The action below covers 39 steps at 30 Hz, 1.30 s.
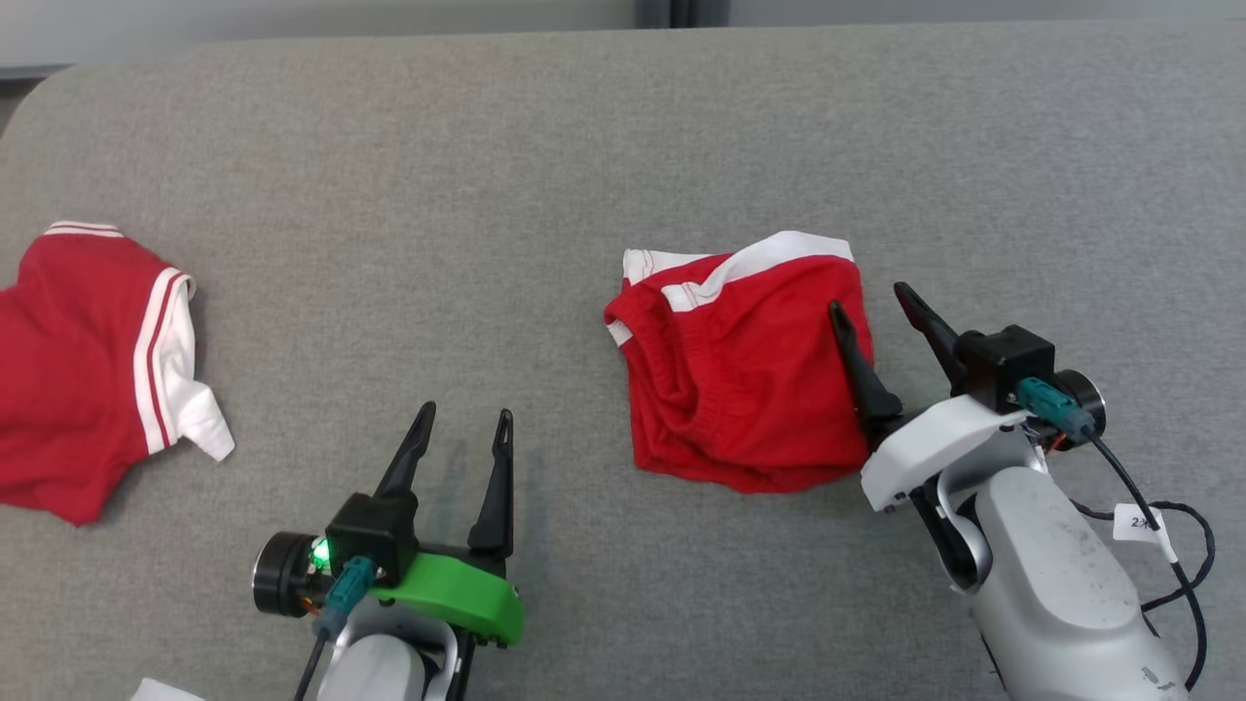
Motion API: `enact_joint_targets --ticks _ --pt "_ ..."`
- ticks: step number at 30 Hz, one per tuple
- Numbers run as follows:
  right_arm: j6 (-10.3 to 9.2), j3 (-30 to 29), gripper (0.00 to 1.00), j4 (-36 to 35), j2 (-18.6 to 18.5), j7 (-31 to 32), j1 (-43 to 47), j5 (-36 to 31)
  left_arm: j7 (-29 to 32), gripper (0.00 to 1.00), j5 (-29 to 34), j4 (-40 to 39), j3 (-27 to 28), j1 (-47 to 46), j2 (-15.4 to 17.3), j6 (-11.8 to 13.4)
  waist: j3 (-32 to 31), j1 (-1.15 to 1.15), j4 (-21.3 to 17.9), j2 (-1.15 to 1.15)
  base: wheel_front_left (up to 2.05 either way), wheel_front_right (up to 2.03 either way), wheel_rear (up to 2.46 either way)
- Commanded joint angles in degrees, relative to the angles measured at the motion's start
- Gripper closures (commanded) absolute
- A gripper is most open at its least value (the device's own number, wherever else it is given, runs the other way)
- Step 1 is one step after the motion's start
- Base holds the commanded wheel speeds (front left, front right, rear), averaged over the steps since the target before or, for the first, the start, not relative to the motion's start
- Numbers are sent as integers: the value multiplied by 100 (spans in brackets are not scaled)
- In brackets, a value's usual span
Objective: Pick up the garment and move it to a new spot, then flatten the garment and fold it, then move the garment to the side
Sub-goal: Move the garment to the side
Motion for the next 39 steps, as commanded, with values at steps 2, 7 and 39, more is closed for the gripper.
enact_joint_targets --ticks 2,7,39 --pt "-4 -76 0 150 -23 -24 -32 12 -3 0 -45 -34 -22 -155 21 -12 298 0 273 0 0 0 0" --pt "-5 -138 0 607 -26 -18 -92 189 -3 0 -33 -37 -14 -218 21 10 439 0 307 0 0 0 0" --pt "-6 -47 100 678 -21 -14 397 967 -3 0 99 -210 -793 -205 28 -392 -233 0 -2819 0 0 0 0"
